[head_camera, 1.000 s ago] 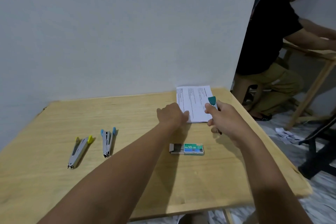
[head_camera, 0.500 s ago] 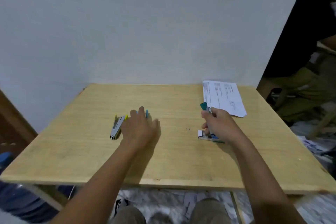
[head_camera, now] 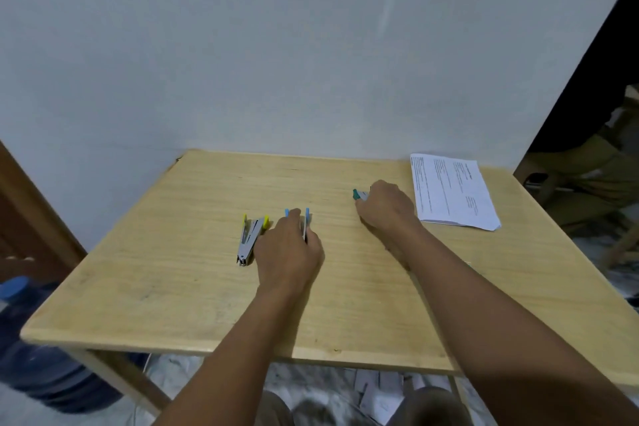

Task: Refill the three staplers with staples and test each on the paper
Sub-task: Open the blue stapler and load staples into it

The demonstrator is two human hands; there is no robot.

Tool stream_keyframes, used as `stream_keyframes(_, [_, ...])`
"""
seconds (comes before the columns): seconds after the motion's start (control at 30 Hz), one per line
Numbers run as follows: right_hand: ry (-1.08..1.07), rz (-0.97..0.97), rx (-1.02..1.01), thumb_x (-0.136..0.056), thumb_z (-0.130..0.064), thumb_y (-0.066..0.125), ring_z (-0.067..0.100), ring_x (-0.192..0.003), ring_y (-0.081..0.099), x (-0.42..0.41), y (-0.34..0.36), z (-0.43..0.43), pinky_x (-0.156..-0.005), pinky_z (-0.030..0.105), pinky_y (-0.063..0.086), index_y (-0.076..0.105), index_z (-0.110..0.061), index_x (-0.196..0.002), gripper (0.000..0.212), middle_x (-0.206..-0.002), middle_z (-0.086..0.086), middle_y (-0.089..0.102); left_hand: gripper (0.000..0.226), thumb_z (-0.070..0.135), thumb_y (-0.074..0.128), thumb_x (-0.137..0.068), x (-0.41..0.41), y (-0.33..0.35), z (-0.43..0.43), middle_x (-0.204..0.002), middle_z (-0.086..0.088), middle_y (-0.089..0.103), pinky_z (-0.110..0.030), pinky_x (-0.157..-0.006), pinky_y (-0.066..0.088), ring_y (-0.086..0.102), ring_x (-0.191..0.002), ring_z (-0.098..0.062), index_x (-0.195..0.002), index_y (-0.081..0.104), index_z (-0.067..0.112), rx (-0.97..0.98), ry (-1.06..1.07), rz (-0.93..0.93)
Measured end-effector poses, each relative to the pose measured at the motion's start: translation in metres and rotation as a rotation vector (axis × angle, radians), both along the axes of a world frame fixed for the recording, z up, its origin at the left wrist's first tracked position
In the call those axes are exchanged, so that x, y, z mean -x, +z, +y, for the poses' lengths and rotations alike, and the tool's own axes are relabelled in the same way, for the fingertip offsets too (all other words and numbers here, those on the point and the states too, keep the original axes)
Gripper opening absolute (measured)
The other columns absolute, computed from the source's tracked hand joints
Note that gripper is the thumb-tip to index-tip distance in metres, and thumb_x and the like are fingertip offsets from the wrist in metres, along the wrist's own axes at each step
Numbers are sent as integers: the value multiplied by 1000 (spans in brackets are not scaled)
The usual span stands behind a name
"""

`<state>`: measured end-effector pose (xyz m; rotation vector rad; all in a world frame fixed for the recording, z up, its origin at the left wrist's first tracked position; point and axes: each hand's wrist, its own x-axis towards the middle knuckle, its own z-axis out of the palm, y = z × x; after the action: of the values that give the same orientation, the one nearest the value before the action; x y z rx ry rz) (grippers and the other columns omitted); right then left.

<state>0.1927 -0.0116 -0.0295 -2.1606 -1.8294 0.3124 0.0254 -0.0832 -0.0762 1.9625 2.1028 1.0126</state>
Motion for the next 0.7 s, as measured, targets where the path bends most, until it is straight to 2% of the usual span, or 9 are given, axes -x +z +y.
stream_keyframes(0.1, [-25, -50, -23, -91, -29, 55, 24, -72, 55, 7, -2, 22, -56, 29, 35, 55, -13, -86, 16, -74, 0, 53, 10, 25, 47, -86, -1, -2, 2, -72, 2, 57, -32, -54, 36, 53, -62, -20, -90, 51, 17, -16, -1, 12])
stream_keyframes(0.2, [-55, 6, -35, -92, -33, 58, 24, -73, 56, 10, -5, 40, -56, 29, 35, 57, -13, -84, 21, -82, 3, 59, 9, 25, 46, -86, -2, -4, 3, -72, 2, 58, -35, -58, 45, 54, -61, -20, -90, 50, 18, -26, -1, 19])
stream_keyframes(0.4, [-112, 291, -70, -90, -43, 63, 23, -66, 57, 10, -4, 62, -49, 27, 32, 51, -12, -71, 39, -71, 1, 55, 11, 25, 43, -86, -2, -6, 5, -71, 3, 58, -37, -58, 48, 54, -58, -19, -93, 47, 18, -47, -20, 1])
stream_keyframes(0.43, [-124, 335, -73, -90, -46, 62, 25, -70, 60, 9, -2, 61, -51, 27, 35, 55, -10, -76, 39, -76, 2, 59, 13, 25, 43, -86, -2, -6, 5, -72, 3, 58, -37, -59, 49, 55, -58, -19, -96, 48, 18, -44, -18, -2])
stream_keyframes(0.53, [-131, 294, -182, -91, -54, 55, 28, -99, 65, 11, 3, 49, -73, 31, 43, 63, -12, -118, 51, -121, 6, 59, 34, 28, 43, -89, -3, -5, 5, -77, 4, 62, -38, -61, 51, 59, -62, -18, -120, 45, 17, -22, -19, -17])
stream_keyframes(0.57, [-121, 295, -214, -90, -55, 54, 27, -101, 65, 14, 4, 41, -76, 31, 44, 64, -16, -117, 48, -125, 5, 60, 42, 29, 43, -90, -3, -5, 5, -80, 3, 64, -39, -62, 51, 60, -64, -18, -129, 40, 17, -14, -22, -21])
stream_keyframes(0.6, [-96, 343, -217, -89, -55, 55, 26, -101, 67, 18, 5, 33, -78, 32, 46, 67, -18, -107, 43, -120, 5, 65, 47, 30, 43, -90, -3, -4, 5, -83, 3, 65, -39, -63, 52, 61, -66, -19, -135, 36, 17, -10, -24, -32])
stream_keyframes(0.67, [-8, 557, -79, -86, -52, 60, 32, -96, 70, 29, 0, 18, -82, 36, 52, 66, -10, -84, 42, -104, 15, 73, 52, 31, 43, -92, -3, -1, 4, -89, 1, 66, -41, -67, 52, 63, -73, -22, -140, 31, 18, -14, -30, -78])
stream_keyframes(0.7, [36, 656, 39, -85, -50, 63, 32, -86, 72, 35, -3, 9, -82, 39, 54, 65, -6, -79, 45, -91, 17, 73, 53, 31, 43, -93, -4, 1, 2, -93, 0, 66, -42, -70, 52, 64, -76, -24, -142, 29, 18, -20, -34, -97])
